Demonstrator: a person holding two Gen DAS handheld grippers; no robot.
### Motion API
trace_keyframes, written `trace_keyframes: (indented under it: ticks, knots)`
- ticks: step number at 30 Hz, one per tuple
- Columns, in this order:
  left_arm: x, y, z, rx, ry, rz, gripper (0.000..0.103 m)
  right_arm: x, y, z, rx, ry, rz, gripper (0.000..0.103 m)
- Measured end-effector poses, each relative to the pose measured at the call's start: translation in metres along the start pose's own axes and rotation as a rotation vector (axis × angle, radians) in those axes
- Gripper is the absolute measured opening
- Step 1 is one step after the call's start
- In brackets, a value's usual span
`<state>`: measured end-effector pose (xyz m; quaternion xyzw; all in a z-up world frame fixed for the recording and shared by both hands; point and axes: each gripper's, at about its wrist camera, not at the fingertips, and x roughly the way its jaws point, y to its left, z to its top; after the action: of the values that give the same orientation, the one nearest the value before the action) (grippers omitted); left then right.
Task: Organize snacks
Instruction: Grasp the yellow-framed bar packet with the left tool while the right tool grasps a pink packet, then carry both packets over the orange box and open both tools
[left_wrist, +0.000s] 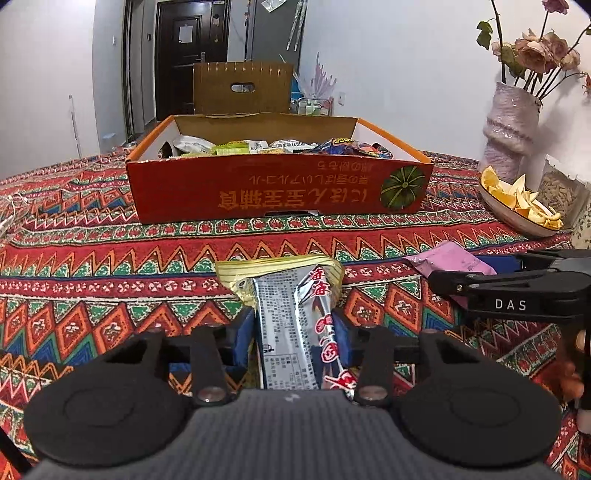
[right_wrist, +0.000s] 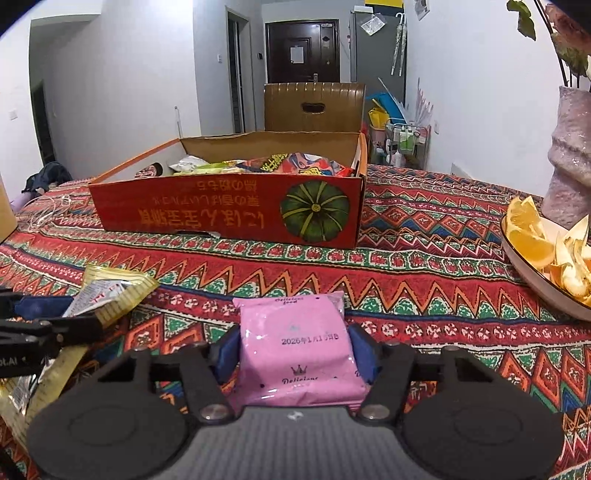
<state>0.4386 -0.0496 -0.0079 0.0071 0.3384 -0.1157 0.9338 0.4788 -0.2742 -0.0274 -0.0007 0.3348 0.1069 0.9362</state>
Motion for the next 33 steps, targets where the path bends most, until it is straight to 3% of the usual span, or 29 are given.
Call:
trace_keyframes:
  ticks: [8, 13, 22, 27, 33]
  knots:
    - [-0.014, 0.006, 0.006, -0.071, -0.028, -0.007, 0.043, -0.011, 0.001, -0.002, 0.043, -0.008, 0.056, 0.061]
    - [-0.067, 0.003, 0.000, -0.089, -0.089, -0.029, 0.043, -0.052, 0.021, -0.014, 0.027, -0.056, 0.011, 0.061]
    - [-0.175, 0.003, -0.061, -0.106, -0.124, -0.037, 0.043, -0.161, 0.055, -0.091, 0.107, -0.054, 0.038, 0.061]
    - [-0.209, 0.000, -0.089, -0.108, -0.134, -0.035, 0.043, -0.203, 0.071, -0.121, 0.096, -0.054, 0.027, 0.061]
    - [-0.232, 0.001, -0.106, -0.129, -0.159, -0.028, 0.043, -0.229, 0.081, -0.132, 0.075, -0.077, 0.026, 0.061]
